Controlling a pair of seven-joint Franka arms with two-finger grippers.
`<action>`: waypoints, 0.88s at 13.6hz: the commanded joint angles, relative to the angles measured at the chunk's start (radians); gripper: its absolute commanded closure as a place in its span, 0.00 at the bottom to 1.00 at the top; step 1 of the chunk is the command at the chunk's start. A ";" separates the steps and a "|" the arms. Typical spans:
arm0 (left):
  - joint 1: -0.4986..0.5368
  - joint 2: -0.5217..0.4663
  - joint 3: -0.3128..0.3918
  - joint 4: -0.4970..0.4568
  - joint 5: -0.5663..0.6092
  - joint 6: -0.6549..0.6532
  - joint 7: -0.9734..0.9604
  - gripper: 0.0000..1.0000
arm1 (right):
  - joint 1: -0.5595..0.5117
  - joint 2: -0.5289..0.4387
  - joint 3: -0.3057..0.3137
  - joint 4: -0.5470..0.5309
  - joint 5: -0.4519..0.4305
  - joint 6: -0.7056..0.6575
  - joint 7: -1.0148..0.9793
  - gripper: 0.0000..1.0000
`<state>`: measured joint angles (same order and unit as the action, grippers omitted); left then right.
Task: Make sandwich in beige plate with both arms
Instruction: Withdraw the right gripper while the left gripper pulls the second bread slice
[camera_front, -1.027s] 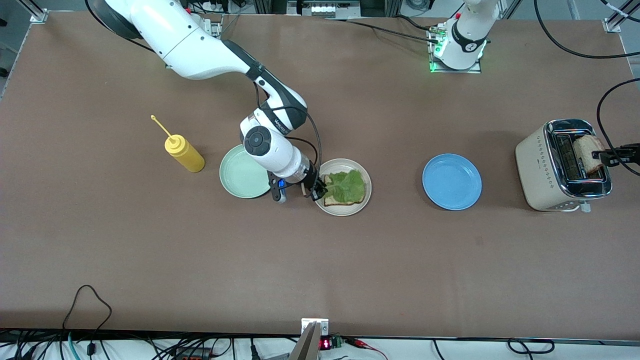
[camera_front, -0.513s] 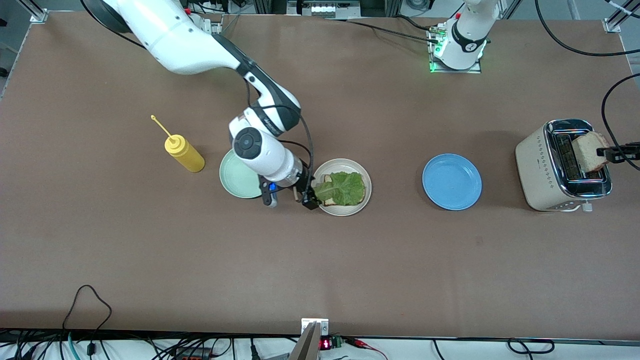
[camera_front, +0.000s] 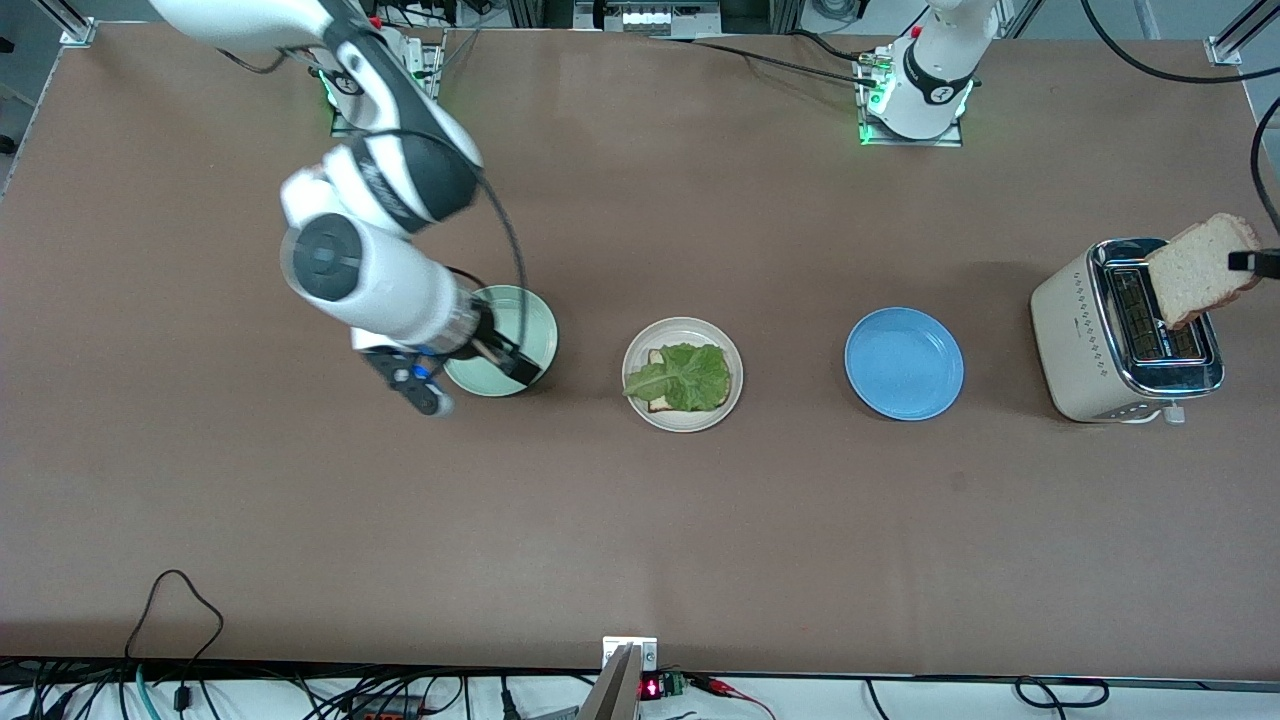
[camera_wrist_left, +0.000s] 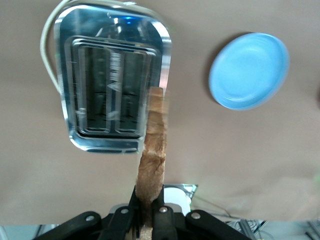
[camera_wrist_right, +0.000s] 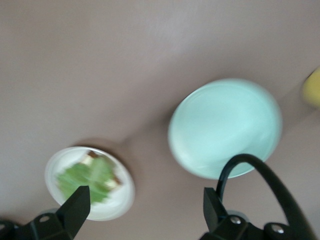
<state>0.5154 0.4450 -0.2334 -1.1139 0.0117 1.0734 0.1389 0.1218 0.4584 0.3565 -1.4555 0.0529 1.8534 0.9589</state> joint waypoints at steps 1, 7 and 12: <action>-0.003 0.009 -0.172 0.092 -0.007 -0.059 0.004 0.99 | -0.144 -0.085 0.009 -0.039 0.007 -0.104 -0.492 0.00; -0.156 0.121 -0.405 0.042 -0.217 0.072 -0.152 0.99 | -0.217 -0.214 -0.213 -0.029 0.004 -0.333 -0.949 0.00; -0.262 0.225 -0.405 -0.151 -0.458 0.429 -0.206 0.99 | -0.139 -0.366 -0.359 -0.034 -0.086 -0.399 -1.011 0.00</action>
<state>0.2792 0.6402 -0.6294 -1.2234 -0.3849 1.4137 -0.0551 -0.0754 0.1683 0.0409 -1.4561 0.0191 1.4791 -0.0467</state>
